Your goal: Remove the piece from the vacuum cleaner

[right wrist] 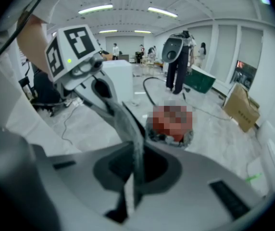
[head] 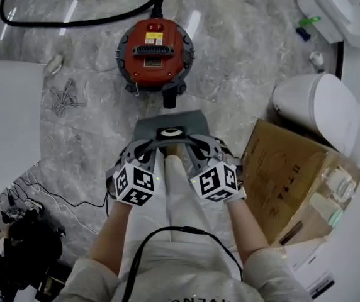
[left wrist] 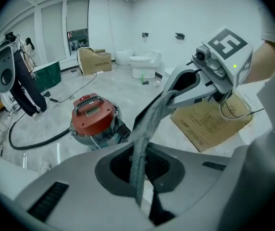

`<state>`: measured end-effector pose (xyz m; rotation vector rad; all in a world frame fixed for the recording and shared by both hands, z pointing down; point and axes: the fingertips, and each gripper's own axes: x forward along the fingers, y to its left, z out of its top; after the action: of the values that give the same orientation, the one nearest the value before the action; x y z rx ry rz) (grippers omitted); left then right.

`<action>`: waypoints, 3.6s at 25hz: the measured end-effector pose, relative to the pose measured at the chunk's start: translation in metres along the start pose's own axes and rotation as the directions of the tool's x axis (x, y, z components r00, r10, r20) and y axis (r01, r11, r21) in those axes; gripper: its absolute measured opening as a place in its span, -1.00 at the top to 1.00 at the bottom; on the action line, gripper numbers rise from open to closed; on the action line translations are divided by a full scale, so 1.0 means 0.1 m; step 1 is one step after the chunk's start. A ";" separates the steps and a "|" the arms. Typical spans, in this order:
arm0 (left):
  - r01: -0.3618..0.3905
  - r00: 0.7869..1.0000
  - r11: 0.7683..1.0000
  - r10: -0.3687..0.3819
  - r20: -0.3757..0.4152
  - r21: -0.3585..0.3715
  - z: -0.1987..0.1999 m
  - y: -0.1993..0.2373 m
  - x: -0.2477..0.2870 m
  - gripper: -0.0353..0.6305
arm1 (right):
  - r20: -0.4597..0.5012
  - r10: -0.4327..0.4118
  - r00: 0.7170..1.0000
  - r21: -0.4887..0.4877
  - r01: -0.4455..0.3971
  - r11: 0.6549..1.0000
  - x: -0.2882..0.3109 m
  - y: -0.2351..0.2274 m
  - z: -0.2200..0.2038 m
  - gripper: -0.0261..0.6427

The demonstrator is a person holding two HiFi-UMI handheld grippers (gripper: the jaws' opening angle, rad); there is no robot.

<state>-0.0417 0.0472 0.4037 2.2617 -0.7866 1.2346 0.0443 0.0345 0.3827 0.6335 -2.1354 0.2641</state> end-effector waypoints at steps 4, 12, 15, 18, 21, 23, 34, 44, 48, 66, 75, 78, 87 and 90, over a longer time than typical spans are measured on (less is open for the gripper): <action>0.020 1.000 1.000 -0.020 0.018 0.008 0.20 -0.08 -0.37 0.80 | 0.018 0.020 1.000 -0.021 -0.019 1.000 -0.35 0.04 0.20 0.84; 0.105 0.992 0.994 -0.104 0.073 -0.022 0.51 -0.25 -1.03 0.80 | 0.047 0.041 0.998 0.045 -0.043 0.998 -0.96 0.11 0.61 0.84; 0.122 0.988 0.992 -0.119 0.095 -0.025 0.63 -0.27 -1.21 0.80 | 0.062 0.046 0.997 0.045 -0.049 0.998 -1.15 0.08 0.75 0.84; 0.125 0.985 0.992 -0.121 0.121 -0.031 0.75 -0.28 -1.42 0.80 | 0.076 0.048 0.996 0.031 -0.050 0.998 -1.33 0.10 0.89 0.84; 0.119 0.981 0.992 -0.110 0.162 -0.050 0.94 -0.26 -1.58 0.80 | 0.099 0.040 0.994 0.020 -0.043 0.999 -1.50 0.04 1.04 0.84; 0.110 0.979 0.993 -0.100 0.178 -0.051 1.03 -0.23 -1.68 0.80 | 0.112 0.036 0.993 0.018 -0.038 0.999 -1.59 0.02 1.14 0.84; 0.078 0.974 0.997 -0.074 0.215 -0.009 1.26 -0.24 -2.19 0.79 | 0.185 0.066 0.980 0.014 -0.070 0.997 -2.02 0.11 1.52 0.84; 0.137 0.960 0.990 -0.122 0.251 -0.042 1.38 -0.36 -2.48 0.80 | 0.196 0.089 0.977 0.002 -0.091 0.996 -2.30 0.11 1.69 0.84; 0.159 0.956 0.986 -0.143 0.256 -0.045 1.41 -0.42 -2.54 0.80 | 0.200 0.093 0.975 -0.013 -0.093 0.996 -2.37 0.10 1.72 0.84; 0.177 0.959 0.980 -0.152 0.239 -0.086 1.32 -0.43 -2.55 0.80 | 0.176 0.131 0.976 -0.025 -0.129 0.991 -2.37 0.23 1.70 0.84; 0.202 0.961 0.975 -0.179 0.211 -0.093 1.26 -0.49 -2.45 0.79 | 0.149 0.144 0.978 -0.017 -0.143 0.990 -2.33 0.24 1.57 0.84; 0.210 0.962 0.973 -0.188 0.197 -0.097 1.23 -0.51 -2.42 0.79 | 0.141 0.149 0.979 -0.013 -0.148 0.989 -2.31 0.27 1.54 0.84; 0.212 0.965 0.973 -0.194 0.175 -0.095 1.19 -0.44 -2.43 0.79 | 0.132 0.153 0.979 -0.031 -0.150 0.988 -2.25 0.27 1.60 0.84; 0.209 0.966 0.973 -0.190 0.175 -0.095 1.19 -0.42 -2.44 0.79 | 0.133 0.153 0.979 -0.033 -0.150 0.988 -2.24 0.26 1.62 0.84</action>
<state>-0.0486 0.0700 0.1299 2.3067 -0.6493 0.8978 0.0284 0.0684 0.1076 0.4879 -2.3184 0.2860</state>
